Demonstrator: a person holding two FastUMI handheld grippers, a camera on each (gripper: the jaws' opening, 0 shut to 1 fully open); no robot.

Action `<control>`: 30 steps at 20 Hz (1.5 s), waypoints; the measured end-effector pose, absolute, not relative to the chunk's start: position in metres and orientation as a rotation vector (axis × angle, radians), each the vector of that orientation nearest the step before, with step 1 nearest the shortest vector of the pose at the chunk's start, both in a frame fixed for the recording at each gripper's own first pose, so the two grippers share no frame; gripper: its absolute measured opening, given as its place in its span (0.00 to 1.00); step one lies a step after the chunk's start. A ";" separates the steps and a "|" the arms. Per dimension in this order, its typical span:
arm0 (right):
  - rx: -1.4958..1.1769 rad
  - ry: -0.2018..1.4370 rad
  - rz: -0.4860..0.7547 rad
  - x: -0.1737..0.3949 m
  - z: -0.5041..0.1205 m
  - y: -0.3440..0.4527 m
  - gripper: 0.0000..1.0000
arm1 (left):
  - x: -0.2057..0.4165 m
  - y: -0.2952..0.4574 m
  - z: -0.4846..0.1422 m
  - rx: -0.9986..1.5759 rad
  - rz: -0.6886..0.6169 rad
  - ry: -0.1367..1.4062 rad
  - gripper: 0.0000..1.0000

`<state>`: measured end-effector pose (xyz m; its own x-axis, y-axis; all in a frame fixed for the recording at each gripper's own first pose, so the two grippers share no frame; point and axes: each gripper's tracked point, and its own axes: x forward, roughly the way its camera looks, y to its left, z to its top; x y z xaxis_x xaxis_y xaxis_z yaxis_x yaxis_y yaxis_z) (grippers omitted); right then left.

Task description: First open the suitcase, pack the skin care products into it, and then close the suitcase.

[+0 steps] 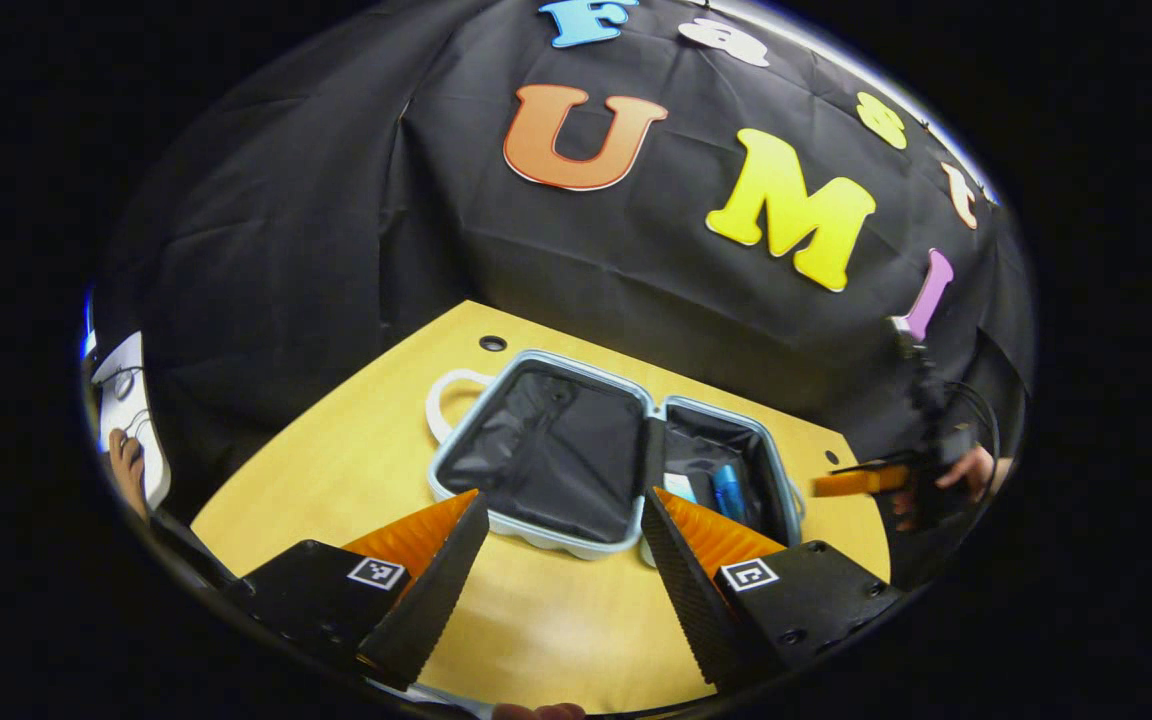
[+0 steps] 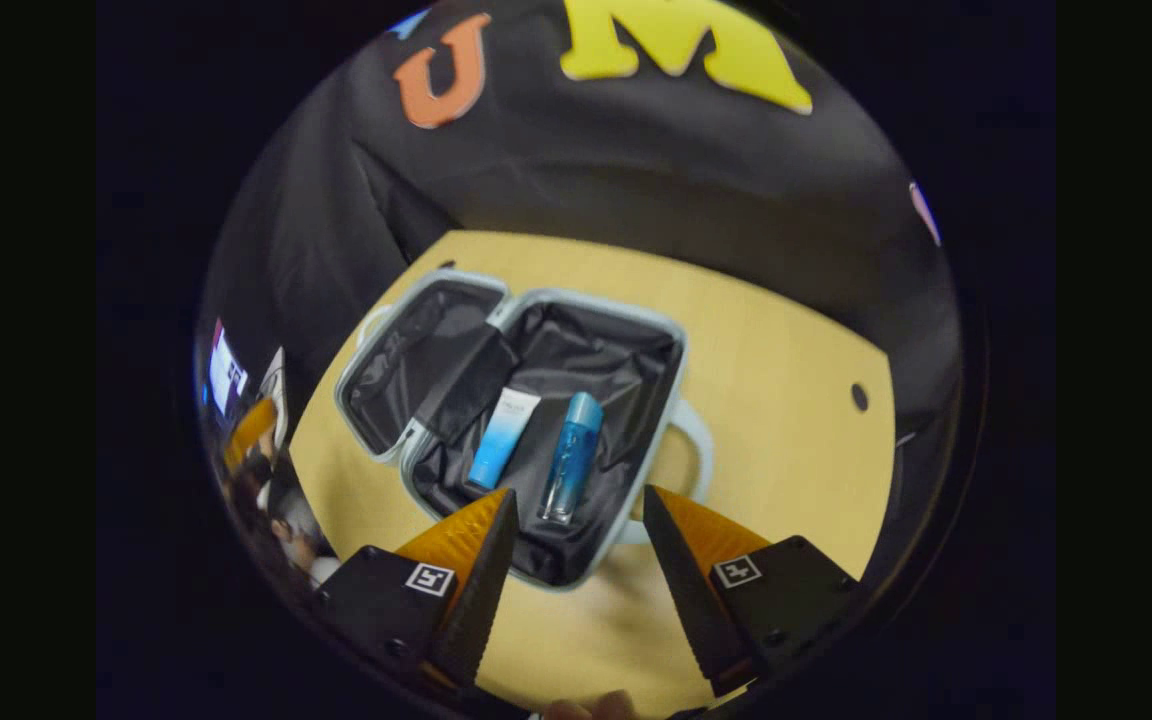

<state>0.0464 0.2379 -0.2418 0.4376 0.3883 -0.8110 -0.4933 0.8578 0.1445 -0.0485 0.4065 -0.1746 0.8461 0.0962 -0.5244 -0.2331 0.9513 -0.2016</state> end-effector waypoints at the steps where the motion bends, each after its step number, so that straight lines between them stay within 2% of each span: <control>1: -0.131 0.903 0.554 0.040 -0.228 0.224 0.76 | -0.036 0.422 -0.179 -0.263 0.181 0.536 0.98; 5: -0.152 0.723 0.537 0.013 -0.189 0.177 0.76 | 0.014 0.476 -0.212 -0.261 0.182 0.598 0.98; 6: -0.140 0.713 0.527 0.007 -0.184 0.168 0.71 | 0.026 0.483 -0.223 -0.293 0.172 0.617 0.98; 7: -0.132 0.711 0.514 0.001 -0.180 0.157 0.71 | 0.036 0.490 -0.233 -0.326 0.166 0.645 0.98; 8: -0.132 0.718 0.489 -0.002 -0.179 0.143 0.76 | 0.045 0.501 -0.243 -0.345 0.176 0.670 0.98; 14: -0.118 0.728 0.321 -0.005 -0.161 0.092 0.76 | 0.084 0.553 -0.288 -0.452 0.246 0.740 0.95; 16: -0.115 0.729 0.303 -0.004 -0.158 0.090 0.76 | 0.088 0.559 -0.301 -0.445 0.259 0.773 0.92; 17: -0.113 0.729 0.299 -0.004 -0.157 0.091 0.71 | 0.091 0.559 -0.308 -0.431 0.258 0.789 0.90; 18: -0.117 0.733 0.296 -0.005 -0.158 0.092 0.76 | 0.093 0.562 -0.315 -0.417 0.264 0.801 0.89; 20: -0.126 0.739 0.297 -0.008 -0.161 0.094 0.76 | 0.102 0.566 -0.322 -0.410 0.281 0.807 0.86; 22: -0.143 0.737 0.295 -0.011 -0.160 0.092 0.76 | 0.110 0.568 -0.331 -0.421 0.306 0.816 0.81; 23: -0.150 0.734 0.290 -0.013 -0.159 0.090 0.76 | 0.110 0.570 -0.336 -0.420 0.329 0.824 0.70; 24: -0.154 0.728 0.283 -0.013 -0.158 0.088 0.75 | 0.111 0.570 -0.341 -0.426 0.343 0.833 0.66; 25: -0.153 0.723 0.275 -0.014 -0.156 0.085 0.71 | 0.111 0.566 -0.341 -0.441 0.345 0.838 0.57; 26: -0.148 0.722 0.266 -0.015 -0.154 0.080 0.73 | 0.111 0.563 -0.339 -0.430 0.333 0.840 0.43; 28: -0.130 0.724 0.251 -0.017 -0.155 0.075 0.73 | 0.113 0.561 -0.336 -0.394 0.328 0.837 0.21; 30: -0.110 0.727 0.241 -0.019 -0.155 0.070 0.73 | 0.116 0.559 -0.323 -0.359 0.345 0.822 0.18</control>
